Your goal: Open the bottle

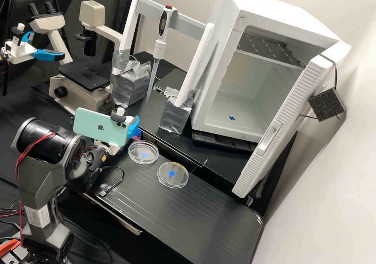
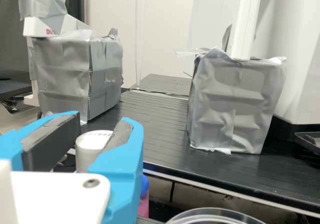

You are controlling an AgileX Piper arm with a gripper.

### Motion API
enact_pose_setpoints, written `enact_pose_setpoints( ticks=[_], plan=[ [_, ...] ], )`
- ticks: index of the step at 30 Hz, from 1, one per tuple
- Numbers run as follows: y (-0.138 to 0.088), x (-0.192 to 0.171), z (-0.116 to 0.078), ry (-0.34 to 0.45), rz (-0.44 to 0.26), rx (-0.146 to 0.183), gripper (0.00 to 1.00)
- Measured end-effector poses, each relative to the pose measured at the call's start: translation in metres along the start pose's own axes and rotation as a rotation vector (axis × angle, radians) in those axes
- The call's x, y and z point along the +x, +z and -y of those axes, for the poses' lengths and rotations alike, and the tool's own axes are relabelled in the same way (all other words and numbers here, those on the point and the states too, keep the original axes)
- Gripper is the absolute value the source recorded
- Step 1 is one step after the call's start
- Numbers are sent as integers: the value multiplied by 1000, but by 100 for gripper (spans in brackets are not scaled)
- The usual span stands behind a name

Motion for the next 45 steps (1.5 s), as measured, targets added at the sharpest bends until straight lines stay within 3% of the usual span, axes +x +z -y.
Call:
enact_pose_setpoints(
  ticks=[27, 45],
  plan=[
    [-1, 2, -6, -11, -2, -5, 0],
    [-1, 2, -7, -24, 0, 43, 0]
  ],
)
